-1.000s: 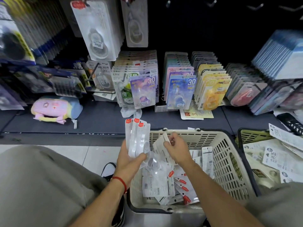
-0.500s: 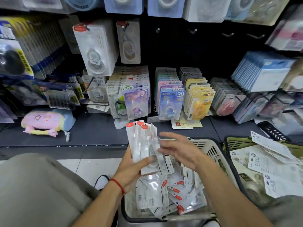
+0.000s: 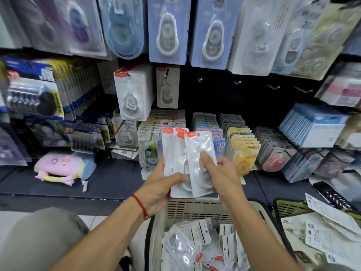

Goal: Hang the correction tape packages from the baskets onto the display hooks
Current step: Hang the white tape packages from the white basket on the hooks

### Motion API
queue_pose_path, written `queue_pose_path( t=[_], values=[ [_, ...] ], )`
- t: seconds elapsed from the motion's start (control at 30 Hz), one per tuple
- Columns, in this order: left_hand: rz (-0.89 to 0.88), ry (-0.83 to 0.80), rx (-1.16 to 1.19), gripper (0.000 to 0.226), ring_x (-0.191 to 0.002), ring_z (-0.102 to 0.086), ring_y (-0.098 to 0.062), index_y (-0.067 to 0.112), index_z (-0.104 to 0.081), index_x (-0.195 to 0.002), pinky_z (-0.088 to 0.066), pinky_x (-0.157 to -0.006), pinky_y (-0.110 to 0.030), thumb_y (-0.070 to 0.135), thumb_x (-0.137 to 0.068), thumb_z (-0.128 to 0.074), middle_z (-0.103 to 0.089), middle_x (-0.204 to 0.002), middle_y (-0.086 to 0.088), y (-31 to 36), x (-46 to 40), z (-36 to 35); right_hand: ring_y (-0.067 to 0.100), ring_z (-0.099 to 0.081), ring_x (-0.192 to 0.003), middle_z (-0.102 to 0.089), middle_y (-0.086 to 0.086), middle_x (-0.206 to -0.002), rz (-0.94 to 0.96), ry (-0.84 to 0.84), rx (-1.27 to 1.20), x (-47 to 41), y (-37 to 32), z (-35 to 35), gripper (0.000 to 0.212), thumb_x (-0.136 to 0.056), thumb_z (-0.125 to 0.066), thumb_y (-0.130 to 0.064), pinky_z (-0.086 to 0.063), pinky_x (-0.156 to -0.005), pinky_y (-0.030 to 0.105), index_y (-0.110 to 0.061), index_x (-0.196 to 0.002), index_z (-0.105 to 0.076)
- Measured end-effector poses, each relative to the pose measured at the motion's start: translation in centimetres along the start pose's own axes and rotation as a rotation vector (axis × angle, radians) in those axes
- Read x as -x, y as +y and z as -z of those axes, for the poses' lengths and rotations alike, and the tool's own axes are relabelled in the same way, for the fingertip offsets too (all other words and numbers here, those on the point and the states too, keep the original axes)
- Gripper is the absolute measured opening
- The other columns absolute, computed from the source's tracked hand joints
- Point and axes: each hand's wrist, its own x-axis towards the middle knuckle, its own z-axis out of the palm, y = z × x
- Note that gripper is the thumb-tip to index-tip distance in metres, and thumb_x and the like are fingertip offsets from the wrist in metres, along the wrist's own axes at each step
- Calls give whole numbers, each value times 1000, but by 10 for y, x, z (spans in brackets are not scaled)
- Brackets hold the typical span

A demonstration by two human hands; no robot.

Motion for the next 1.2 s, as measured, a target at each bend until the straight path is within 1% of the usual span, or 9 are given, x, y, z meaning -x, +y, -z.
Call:
queue_pose_path(
  t=[0.17, 0.23, 0.3, 0.37, 0.53, 0.7, 0.93, 1.0, 1.2],
  values=[
    [-54, -85, -187, 80, -119, -72, -29, 30, -48, -146, -64, -88, -41, -8, -83, -80, -72, -133, -8, 60, -29, 7, 3, -72, -76, -76, -10, -82, 4, 146, -40, -14, -32, -23, 66, -70, -76, -81, -51, -67, 30, -23, -100, -66],
    [-65, -115, -209, 79, -114, -74, -30, 29, -49, -145, -64, -78, -36, -5, -83, -82, -72, -133, -10, 79, -37, 15, 12, -75, -92, -79, -8, -93, 53, 76, -55, -22, -44, -32, 59, -76, -75, -77, -59, -81, 38, -25, -104, -69],
    [-98, -94, -229, 81, -119, -72, -30, 29, -48, -147, -63, -86, -38, -2, -81, -84, -71, -135, -9, 92, -41, 28, 20, -77, -101, -81, -3, -102, 101, -65, -104, -30, -55, -42, 46, -87, -73, -64, -60, -95, 52, -24, -108, -76],
    [-155, -40, -253, 86, -124, -69, -27, 30, -50, -147, -62, -92, -39, 3, -75, -90, -70, -137, -7, 100, -39, 46, 23, -77, -102, -81, 0, -105, 163, -127, -88, -37, -63, -52, 40, -94, -70, -57, -59, -97, 57, -22, -109, -77],
    [-355, 303, -421, 85, -114, -72, -14, 40, -58, -128, -60, -90, -33, 32, -52, -95, -74, -122, 11, 122, -29, 84, 11, -73, -100, -77, -8, -106, 249, -14, 38, -64, -75, -75, 28, -100, -64, -51, -60, -93, 48, -28, -115, -70],
    [-486, 471, -497, 76, -101, -71, 1, 46, -56, -118, -56, -79, -20, 44, -50, -88, -71, -113, 22, 133, -24, 90, 7, -71, -96, -73, -11, -107, 297, -29, 76, -91, -92, -101, 21, -103, -62, -44, -57, -79, 33, -27, -115, -65],
    [-618, 563, -437, 65, -99, -70, 3, 48, -55, -115, -55, -72, -9, 25, -63, -87, -70, -107, 25, 133, -24, 76, -7, -64, -74, -71, -16, -93, 351, 15, 121, -108, -97, -122, 25, -100, -60, -52, -43, -58, 11, -28, -105, -67],
    [-648, 584, -404, 66, -100, -70, 4, 48, -55, -116, -54, -73, -7, 22, -64, -87, -70, -109, 26, 135, -24, 73, -7, -65, -74, -73, -15, -91, 374, 37, 117, -107, -90, -120, 23, -99, -63, -51, -44, -57, 8, -29, -101, -68],
    [-652, 619, -364, 66, -97, -70, 5, 46, -56, -117, -54, -70, -7, 14, -70, -90, -71, -108, 25, 134, -26, 71, 4, -72, -81, -77, -10, -95, 373, 7, 71, -109, -74, -118, 17, -101, -65, -43, -52, -62, 17, -27, -108, -67]
  ],
)
